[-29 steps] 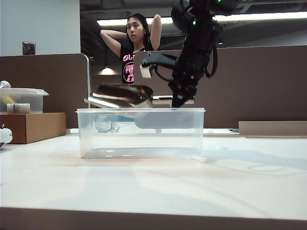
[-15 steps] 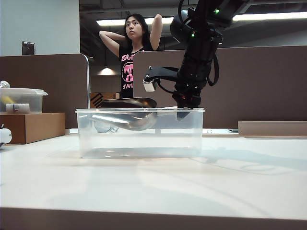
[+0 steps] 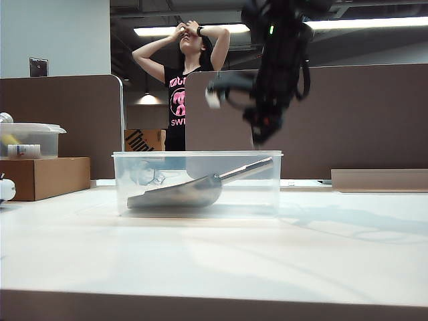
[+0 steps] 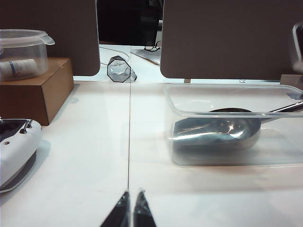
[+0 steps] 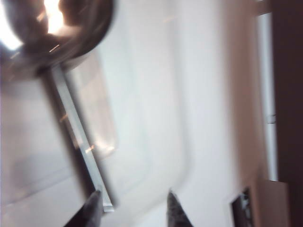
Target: Pick up the metal ice scoop from the table and place it inside the transparent plastic box.
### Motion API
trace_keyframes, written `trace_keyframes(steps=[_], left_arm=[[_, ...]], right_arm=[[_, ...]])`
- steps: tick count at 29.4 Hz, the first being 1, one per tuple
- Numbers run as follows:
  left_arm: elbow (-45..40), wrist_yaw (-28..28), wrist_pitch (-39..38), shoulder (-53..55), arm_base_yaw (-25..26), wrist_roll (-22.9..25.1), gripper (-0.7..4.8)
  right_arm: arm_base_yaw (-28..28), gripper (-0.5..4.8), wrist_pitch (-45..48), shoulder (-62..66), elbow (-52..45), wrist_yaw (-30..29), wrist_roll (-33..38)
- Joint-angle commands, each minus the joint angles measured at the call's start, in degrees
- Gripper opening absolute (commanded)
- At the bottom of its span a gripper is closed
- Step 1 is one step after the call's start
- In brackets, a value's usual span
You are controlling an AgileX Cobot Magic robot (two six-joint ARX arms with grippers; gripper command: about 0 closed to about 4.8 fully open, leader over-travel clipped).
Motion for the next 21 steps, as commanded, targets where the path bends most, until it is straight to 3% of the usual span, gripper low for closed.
trace_keyframes(steps=[1,7,9,12,21], left_arm=[[0.0,0.2,0.4,0.0,0.0,0.0,0.21],[0.0,0.2,0.4,0.0,5.4,0.0,0.21],[0.0,0.2,0.4,0.0,7.6,0.0,0.21],[0.0,0.2,0.4,0.0,9.4,0.0,0.21],[0.0,0.2,0.4,0.0,10.4,0.0,0.21]], right_arm=[[0.1,-0.04,6.5,-5.2,0.3,-0.3,5.2],[-0.3,-0.06,12.2,-16.1,0.3,-0.4,27.4],[-0.3,-0.06,11.5,-20.0,0.3,-2.8,32.6],[-0.3,-0.06,11.4,-25.7,0.0,-10.8,42.4],[-0.7,-0.06,12.9,-33.2,0.0,-11.9,44.3]])
